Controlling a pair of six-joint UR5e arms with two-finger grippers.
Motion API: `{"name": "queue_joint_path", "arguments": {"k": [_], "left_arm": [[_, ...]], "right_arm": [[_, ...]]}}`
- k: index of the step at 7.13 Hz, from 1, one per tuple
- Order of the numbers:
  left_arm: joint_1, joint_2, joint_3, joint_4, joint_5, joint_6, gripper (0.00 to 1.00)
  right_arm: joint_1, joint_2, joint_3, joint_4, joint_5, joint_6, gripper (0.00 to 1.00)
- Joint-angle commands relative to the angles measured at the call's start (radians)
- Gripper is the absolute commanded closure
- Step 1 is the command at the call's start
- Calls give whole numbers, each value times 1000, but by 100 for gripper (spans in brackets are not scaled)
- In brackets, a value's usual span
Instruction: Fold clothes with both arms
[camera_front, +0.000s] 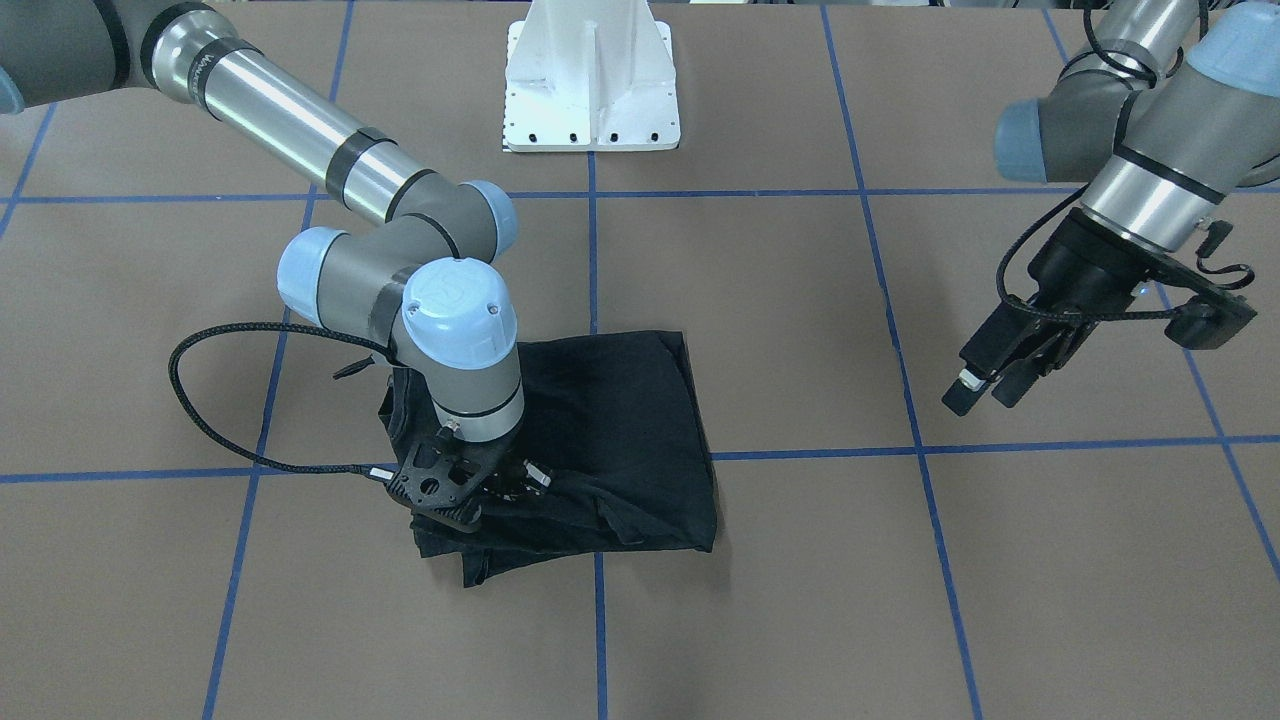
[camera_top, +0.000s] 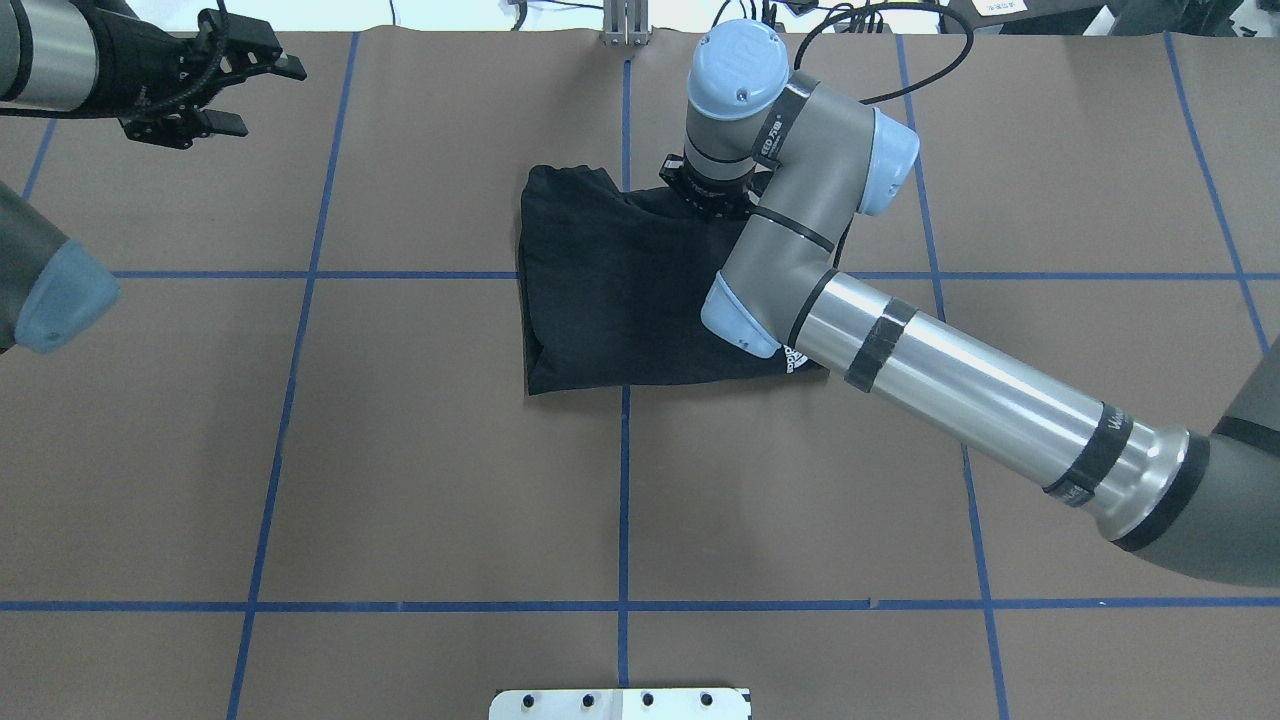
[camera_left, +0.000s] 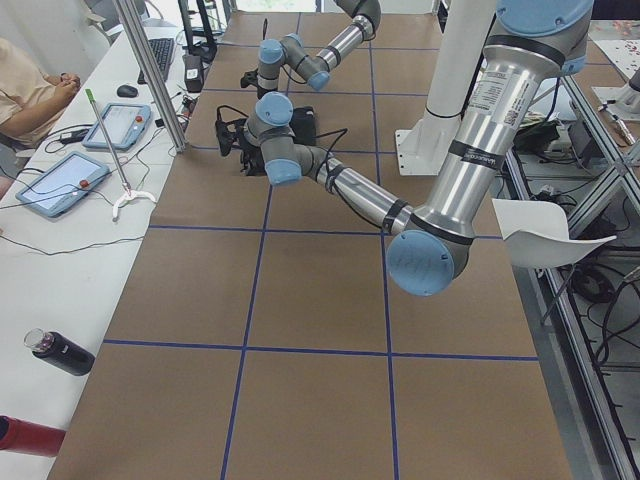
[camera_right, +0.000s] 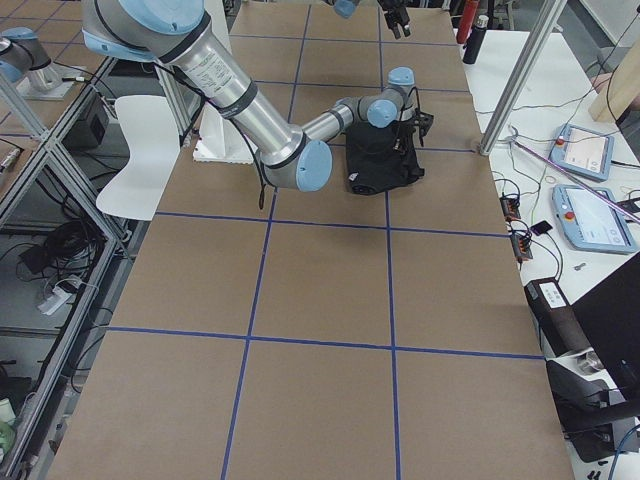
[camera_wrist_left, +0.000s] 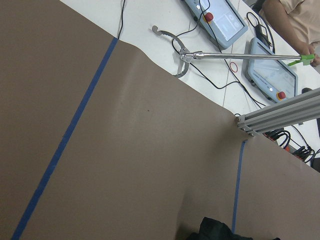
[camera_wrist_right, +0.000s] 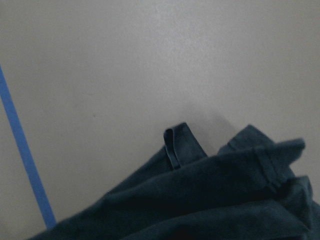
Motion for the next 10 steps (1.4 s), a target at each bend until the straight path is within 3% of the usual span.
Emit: {"name": "queue_joint_path", "arguments": {"k": [1,2,3,4,6,8,10], "left_arm": [[-2,2,-37,38,0,-1,2],[-2,2,-83,102,6,-1,2],[-2,2,-113,140,8,1,2],[0,0,-114,145,8,2,2],[1,0,-111,145,9,10,2],[3,-1,-98,149,8,62,2],[-3,58,-95,152,0,341,1]], "right_arm": [[41,59,-225,207,-8,-35,100],[44,96,-341,310,-19,-35,100],[66,161,-359,294,-13,-30,100],[85,167,-365,288,-11,-32,100],[182,154,-310,213,109,-137,100],[251,-65,34,4,151,-296,100],[380,-358,289,2,324,-477,100]]}}
